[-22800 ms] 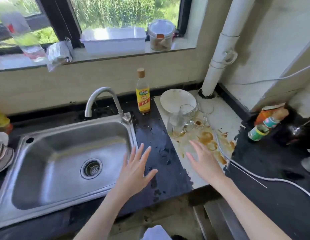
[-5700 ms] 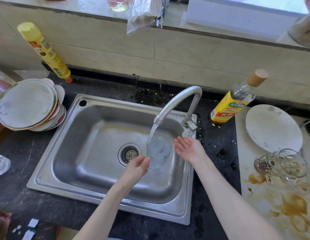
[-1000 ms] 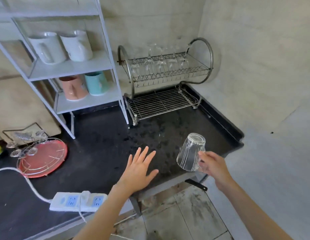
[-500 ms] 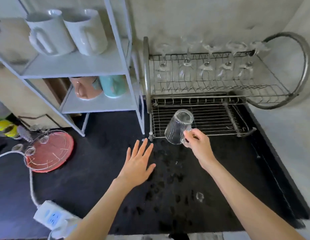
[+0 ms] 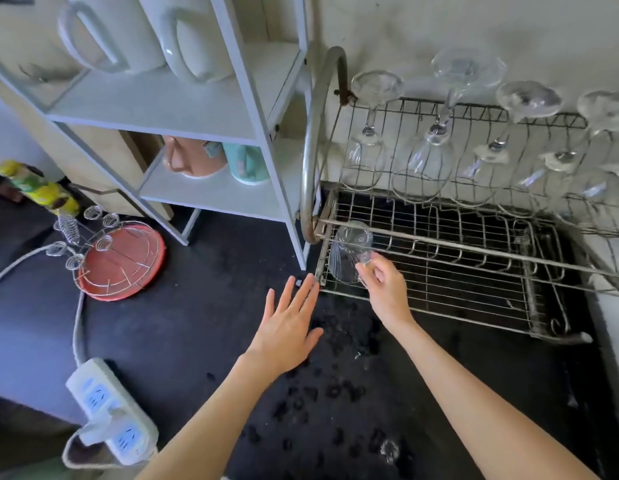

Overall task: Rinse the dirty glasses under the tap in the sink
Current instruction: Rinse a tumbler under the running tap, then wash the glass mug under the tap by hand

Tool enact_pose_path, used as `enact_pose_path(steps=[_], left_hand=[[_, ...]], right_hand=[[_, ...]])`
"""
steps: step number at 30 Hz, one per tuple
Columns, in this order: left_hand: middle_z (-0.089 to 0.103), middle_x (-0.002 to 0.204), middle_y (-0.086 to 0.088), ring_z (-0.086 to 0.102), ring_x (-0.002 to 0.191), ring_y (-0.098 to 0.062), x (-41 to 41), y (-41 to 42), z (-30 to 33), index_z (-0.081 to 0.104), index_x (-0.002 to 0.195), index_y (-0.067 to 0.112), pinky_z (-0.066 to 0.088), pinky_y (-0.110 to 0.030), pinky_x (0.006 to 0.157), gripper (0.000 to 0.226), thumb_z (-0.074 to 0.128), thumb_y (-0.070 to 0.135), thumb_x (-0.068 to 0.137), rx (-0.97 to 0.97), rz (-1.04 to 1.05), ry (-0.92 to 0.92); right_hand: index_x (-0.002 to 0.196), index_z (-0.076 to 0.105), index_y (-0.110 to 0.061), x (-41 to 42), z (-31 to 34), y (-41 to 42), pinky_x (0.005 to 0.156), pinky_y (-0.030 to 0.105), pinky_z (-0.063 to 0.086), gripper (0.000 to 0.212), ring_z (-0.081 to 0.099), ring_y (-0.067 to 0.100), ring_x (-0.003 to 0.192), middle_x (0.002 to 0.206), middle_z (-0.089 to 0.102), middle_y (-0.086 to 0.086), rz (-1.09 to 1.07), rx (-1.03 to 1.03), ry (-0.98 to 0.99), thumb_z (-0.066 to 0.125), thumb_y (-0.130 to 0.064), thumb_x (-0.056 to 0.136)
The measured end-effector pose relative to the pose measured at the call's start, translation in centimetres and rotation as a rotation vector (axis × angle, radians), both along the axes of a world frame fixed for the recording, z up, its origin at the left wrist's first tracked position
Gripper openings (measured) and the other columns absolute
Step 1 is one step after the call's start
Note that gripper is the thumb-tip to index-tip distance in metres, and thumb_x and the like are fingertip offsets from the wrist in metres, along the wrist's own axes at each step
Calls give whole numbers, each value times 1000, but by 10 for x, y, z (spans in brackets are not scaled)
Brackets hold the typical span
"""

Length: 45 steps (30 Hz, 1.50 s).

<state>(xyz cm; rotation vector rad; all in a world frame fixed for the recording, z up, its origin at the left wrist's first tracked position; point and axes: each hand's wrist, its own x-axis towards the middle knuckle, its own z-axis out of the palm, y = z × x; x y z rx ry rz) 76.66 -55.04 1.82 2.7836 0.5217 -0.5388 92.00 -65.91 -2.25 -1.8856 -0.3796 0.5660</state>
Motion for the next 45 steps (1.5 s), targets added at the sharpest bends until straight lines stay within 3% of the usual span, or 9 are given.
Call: enact_pose_path(steps=[7, 10, 17, 21, 24, 30, 37, 40, 45], left_hand=[[-17, 156, 6, -16, 143, -23, -1, -2, -1, -11, 148, 19, -4, -47, 115, 72, 36, 41, 98, -2, 23, -43], [-13, 157, 6, -15, 144, -24, -2, -1, -1, -10, 148, 21, -4, -48, 115, 72, 37, 42, 97, -5, 18, -60], [0, 158, 1, -11, 145, -21, -47, -32, 0, 6, 150, 21, -5, -45, 115, 64, 34, 44, 97, 31, 179, -249], [-1, 158, 1, -12, 144, -23, -107, -56, -7, 6, 150, 23, -13, -42, 112, 63, 33, 46, 97, 45, 238, -283], [17, 156, -3, 1, 144, -27, -160, -71, -11, 23, 147, 20, -3, -46, 111, 62, 33, 49, 93, 81, 285, -364], [5, 158, -2, -12, 143, -26, -302, -111, -18, 14, 149, 24, -8, -47, 113, 64, 36, 49, 95, 73, 455, -340], [10, 157, -2, -4, 144, -29, -475, -139, -8, 18, 148, 24, -6, -48, 111, 65, 33, 54, 92, 112, 775, -318], [20, 155, -5, 4, 144, -32, -531, -135, 2, 27, 146, 22, 3, -52, 111, 74, 20, 59, 82, 145, 892, -322], [34, 149, -9, 20, 139, -37, -602, -109, 14, 36, 141, 20, 22, -62, 104, 68, 29, 54, 83, 212, 1061, -269]], right_hand=[[72, 55, -10, 0, 2, -2, 108, 38, 35, 25, 44, 17, 130, 134, 52, 4, 57, -79, -17, 58, -27, 90], [97, 55, -13, -3, 13, -7, 102, 29, 38, 16, 47, 20, 126, 129, 55, 3, 82, -132, 18, 59, -28, 91], [148, 20, -19, -51, 37, -45, 114, 29, 20, 65, 19, 13, 143, 156, 20, -1, 207, -320, -294, 51, -36, 94], [150, 12, -21, -105, 45, -69, 116, 31, 10, 67, 9, 13, 145, 158, 8, -1, 398, -451, -483, 44, -44, 95], [150, 11, -21, -157, 43, -82, 117, 37, 7, 67, 10, 16, 145, 158, 6, 1, 529, -546, -595, 39, -47, 96], [150, 8, -22, -281, 39, -100, 117, 40, 7, 66, 7, 20, 146, 158, 4, 3, 774, -560, -692, 34, -51, 96], [150, 6, -27, -424, 43, -76, 115, 32, -6, 98, 4, 15, 146, 158, 6, 0, 1139, -454, -775, -6, -81, 69], [150, 6, -29, -475, 51, -45, 114, 31, -6, 91, 4, 15, 146, 159, 6, 0, 1260, -374, -813, 0, -73, 71], [150, 5, -30, -544, 62, 24, 112, 30, -9, 74, 2, 14, 146, 159, 3, -2, 1415, -256, -919, 17, -66, 87]])
